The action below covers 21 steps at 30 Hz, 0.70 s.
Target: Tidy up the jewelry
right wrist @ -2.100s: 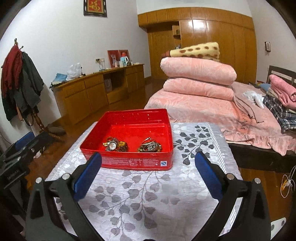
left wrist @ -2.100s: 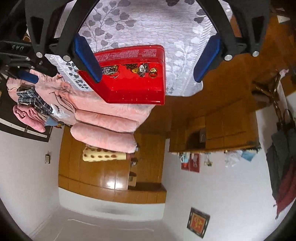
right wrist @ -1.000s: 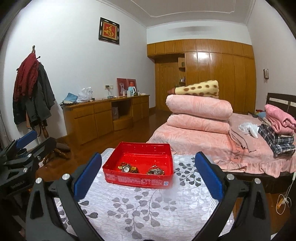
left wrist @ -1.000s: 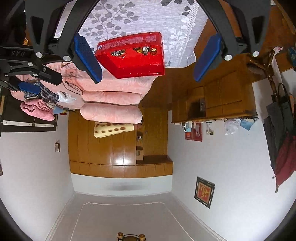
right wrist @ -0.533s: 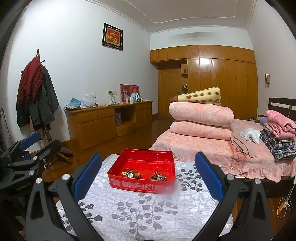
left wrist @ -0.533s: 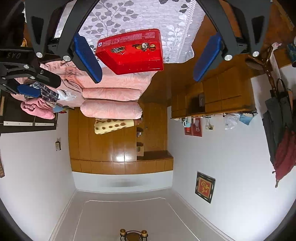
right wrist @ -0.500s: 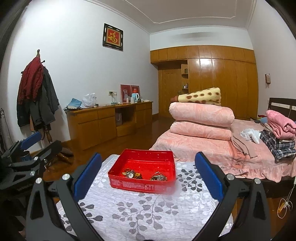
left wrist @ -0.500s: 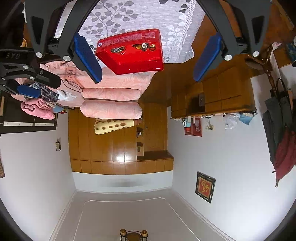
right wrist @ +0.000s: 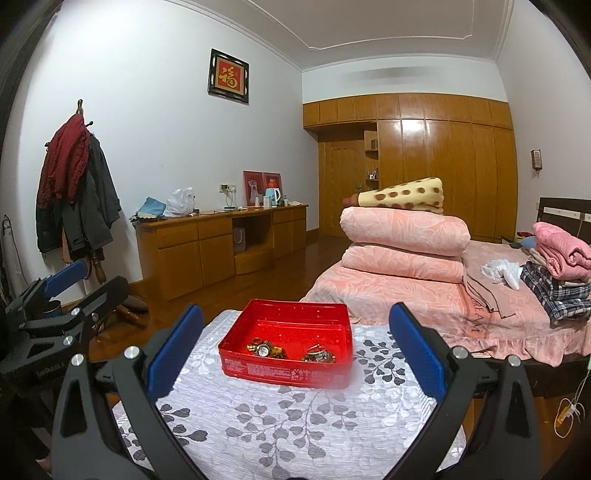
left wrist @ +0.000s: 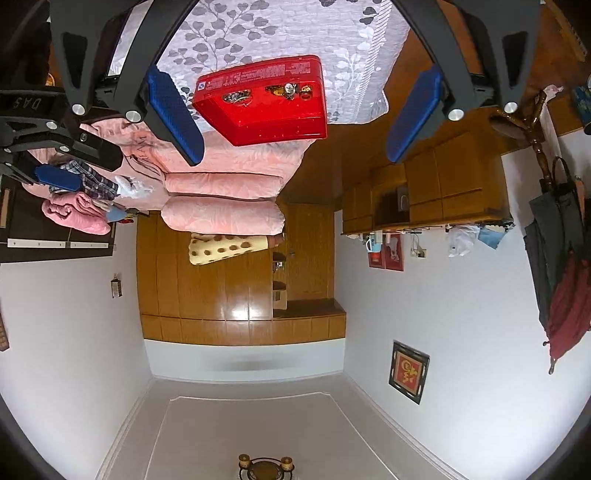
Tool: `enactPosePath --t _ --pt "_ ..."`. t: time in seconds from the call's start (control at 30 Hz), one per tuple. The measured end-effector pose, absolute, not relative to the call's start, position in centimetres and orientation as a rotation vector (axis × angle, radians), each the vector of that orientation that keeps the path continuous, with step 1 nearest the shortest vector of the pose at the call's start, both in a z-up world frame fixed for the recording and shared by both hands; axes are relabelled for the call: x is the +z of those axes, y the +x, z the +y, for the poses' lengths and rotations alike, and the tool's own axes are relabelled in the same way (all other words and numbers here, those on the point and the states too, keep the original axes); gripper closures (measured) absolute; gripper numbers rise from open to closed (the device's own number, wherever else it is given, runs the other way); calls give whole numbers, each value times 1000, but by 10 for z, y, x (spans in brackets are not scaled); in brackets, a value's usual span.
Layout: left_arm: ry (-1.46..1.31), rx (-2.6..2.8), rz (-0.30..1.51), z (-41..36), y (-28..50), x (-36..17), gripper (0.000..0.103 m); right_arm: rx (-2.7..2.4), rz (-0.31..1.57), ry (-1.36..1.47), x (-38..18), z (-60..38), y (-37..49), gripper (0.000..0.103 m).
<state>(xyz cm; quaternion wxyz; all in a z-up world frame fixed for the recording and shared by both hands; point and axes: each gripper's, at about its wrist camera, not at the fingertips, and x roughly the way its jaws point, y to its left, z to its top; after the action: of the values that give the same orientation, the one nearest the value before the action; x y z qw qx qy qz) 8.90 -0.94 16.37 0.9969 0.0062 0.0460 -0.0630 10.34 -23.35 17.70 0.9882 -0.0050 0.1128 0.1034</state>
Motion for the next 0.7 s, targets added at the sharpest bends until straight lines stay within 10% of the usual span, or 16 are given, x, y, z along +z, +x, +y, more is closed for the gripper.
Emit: enactPosePath --t 0.7 --pt "1 -135 97 -9 89 165 6 208 228 -9 176 -234 104 5"
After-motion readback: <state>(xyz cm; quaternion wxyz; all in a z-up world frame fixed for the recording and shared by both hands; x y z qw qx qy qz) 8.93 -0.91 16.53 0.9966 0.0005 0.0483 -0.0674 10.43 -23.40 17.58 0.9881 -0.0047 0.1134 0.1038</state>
